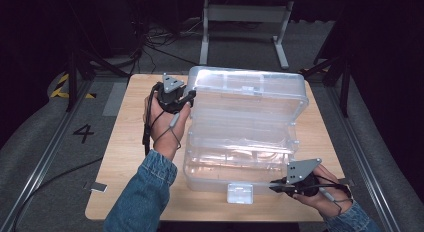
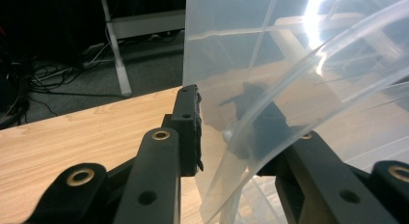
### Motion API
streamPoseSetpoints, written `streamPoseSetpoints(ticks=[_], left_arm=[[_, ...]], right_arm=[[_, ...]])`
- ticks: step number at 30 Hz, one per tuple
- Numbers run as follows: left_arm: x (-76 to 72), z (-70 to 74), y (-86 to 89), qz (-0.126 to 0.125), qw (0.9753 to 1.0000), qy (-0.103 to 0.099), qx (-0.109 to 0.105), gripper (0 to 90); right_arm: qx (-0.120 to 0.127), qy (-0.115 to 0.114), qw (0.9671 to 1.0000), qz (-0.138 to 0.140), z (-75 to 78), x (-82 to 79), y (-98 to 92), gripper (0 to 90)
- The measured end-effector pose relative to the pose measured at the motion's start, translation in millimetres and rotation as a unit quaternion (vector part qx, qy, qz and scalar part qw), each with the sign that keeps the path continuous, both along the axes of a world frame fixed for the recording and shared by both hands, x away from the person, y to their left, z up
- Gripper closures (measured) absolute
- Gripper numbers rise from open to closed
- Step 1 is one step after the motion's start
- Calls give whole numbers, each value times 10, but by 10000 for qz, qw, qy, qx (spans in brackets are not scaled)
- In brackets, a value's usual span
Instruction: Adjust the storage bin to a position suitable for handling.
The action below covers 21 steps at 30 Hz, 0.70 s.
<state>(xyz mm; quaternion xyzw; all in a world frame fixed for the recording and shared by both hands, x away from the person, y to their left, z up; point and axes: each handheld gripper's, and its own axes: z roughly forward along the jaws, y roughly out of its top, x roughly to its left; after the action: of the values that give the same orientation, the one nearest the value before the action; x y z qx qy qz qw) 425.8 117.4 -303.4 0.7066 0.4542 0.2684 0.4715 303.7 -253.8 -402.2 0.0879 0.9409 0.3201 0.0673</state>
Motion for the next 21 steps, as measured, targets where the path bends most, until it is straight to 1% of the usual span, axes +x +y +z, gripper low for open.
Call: streamPoseSetpoints(ticks=[2,7,10,12,13,15,17,19,21], left_arm=[[10,1,0,-1,10000,7,-7,704],[82,33,-8,-3,9999,116,75,704],[116,39,-9,-8,9999,136,75,705],[172,42,-14,18,9998,168,56,707],[191,48,-18,44,9998,198,90,711],[215,52,-31,75,9997,184,128,716],[242,59,-35,93,9996,235,158,720],[279,56,-34,126,9995,268,75,725],[310,56,-38,154,9994,308,61,729]], right_arm=[[1,3,10000,4,0,1,-1,837],[26,20,10000,16,-3,8,-8,838],[37,34,10000,17,-4,10,-10,838],[44,38,10000,22,-5,11,-13,838],[48,36,10000,23,-5,11,-14,838],[49,35,10000,21,-5,11,-14,838],[57,43,10000,12,-6,10,-15,838],[66,36,10000,21,-8,11,-18,839],[67,40,10000,36,-7,15,-22,839]])
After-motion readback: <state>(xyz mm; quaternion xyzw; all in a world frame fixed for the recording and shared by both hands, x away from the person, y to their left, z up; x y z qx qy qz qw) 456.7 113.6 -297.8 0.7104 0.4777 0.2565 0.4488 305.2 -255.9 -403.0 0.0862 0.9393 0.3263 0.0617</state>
